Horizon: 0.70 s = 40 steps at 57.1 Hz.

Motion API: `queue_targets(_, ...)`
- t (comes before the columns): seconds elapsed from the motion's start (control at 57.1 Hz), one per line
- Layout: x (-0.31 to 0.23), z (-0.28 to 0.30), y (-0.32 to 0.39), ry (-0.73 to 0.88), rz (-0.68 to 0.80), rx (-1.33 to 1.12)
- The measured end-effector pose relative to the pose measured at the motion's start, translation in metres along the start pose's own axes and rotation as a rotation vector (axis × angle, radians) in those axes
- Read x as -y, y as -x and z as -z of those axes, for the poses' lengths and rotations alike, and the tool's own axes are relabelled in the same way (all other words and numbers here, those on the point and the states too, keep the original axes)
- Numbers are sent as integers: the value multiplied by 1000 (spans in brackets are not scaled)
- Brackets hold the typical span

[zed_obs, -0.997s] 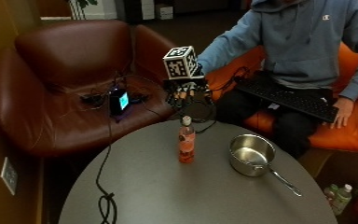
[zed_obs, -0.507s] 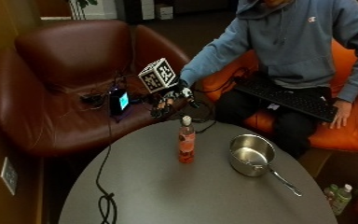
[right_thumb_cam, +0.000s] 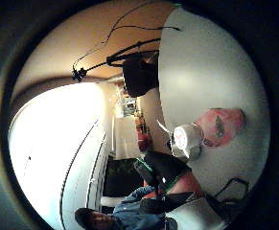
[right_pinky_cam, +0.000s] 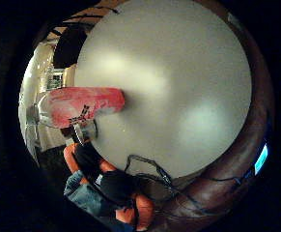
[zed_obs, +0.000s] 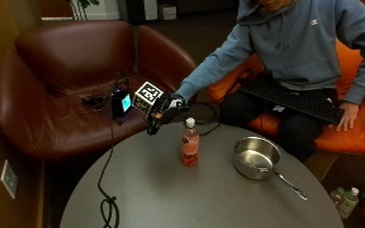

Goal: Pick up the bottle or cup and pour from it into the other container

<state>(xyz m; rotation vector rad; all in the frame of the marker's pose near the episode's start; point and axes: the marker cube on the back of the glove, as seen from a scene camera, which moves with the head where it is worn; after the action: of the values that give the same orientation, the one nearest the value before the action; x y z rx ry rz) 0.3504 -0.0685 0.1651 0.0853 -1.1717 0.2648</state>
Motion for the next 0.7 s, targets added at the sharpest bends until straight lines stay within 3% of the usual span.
queue_targets(0.472,-10,-33,-41,217,6,183)
queue_targets(0.7,-12,-41,-46,320,73,160)
